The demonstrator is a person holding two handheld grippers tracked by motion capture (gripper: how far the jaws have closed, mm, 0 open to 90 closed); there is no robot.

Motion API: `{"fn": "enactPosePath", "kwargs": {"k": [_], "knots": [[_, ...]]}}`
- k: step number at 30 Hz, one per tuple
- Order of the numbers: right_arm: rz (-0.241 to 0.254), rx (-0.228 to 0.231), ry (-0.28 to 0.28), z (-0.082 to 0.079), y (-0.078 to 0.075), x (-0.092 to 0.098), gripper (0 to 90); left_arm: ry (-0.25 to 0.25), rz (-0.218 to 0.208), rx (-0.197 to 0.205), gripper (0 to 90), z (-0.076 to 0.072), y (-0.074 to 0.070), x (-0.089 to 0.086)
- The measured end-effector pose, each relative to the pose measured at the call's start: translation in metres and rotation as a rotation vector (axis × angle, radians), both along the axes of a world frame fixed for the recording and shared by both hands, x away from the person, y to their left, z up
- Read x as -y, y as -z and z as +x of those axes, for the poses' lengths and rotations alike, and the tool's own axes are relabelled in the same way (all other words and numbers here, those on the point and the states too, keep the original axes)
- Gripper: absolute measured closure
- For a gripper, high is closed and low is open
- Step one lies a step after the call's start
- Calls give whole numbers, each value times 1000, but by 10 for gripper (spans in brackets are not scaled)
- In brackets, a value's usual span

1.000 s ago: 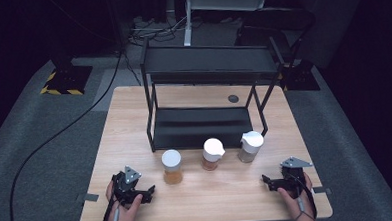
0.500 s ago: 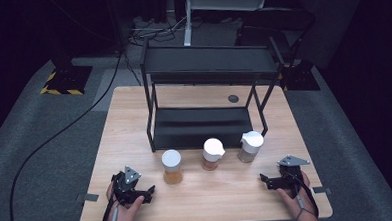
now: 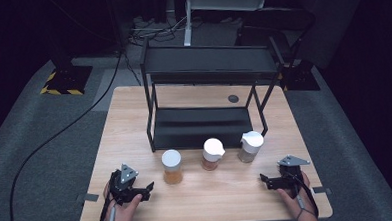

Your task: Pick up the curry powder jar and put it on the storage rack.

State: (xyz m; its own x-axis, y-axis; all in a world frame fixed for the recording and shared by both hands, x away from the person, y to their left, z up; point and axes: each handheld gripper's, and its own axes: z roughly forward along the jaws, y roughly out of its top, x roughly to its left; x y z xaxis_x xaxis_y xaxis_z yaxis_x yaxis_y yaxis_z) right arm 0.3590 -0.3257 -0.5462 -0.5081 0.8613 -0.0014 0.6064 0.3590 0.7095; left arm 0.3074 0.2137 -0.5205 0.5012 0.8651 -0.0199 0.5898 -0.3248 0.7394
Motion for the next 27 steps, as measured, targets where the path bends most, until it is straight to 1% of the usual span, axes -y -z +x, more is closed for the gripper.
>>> {"fn": "enactPosePath", "kwargs": {"k": [5, 10, 12, 13, 14, 15, 21, 27], "knots": [[0, 0, 0, 0, 0, 0, 0, 14, -27, 35, 49, -5, -13, 4], [0, 0, 0, 0, 0, 0, 0, 24, -39, 80, 51, -10, -26, 9], [0, 0, 0, 0, 0, 0, 0, 33, -43, 87, 51, -11, -31, 10], [0, 0, 0, 0, 0, 0, 0, 41, -40, 84, 52, -11, -33, 11], [0, 0, 0, 0, 0, 0, 0, 48, -38, 86, 52, -12, -38, 13], [0, 0, 0, 0, 0, 0, 0, 48, -38, 86, 52, -12, -38, 13], [0, 0, 0, 0, 0, 0, 0, 61, -56, 113, 51, -15, -54, 19], [0, 0, 0, 0, 0, 0, 0, 75, -67, 132, 51, -18, -62, 26]]}}
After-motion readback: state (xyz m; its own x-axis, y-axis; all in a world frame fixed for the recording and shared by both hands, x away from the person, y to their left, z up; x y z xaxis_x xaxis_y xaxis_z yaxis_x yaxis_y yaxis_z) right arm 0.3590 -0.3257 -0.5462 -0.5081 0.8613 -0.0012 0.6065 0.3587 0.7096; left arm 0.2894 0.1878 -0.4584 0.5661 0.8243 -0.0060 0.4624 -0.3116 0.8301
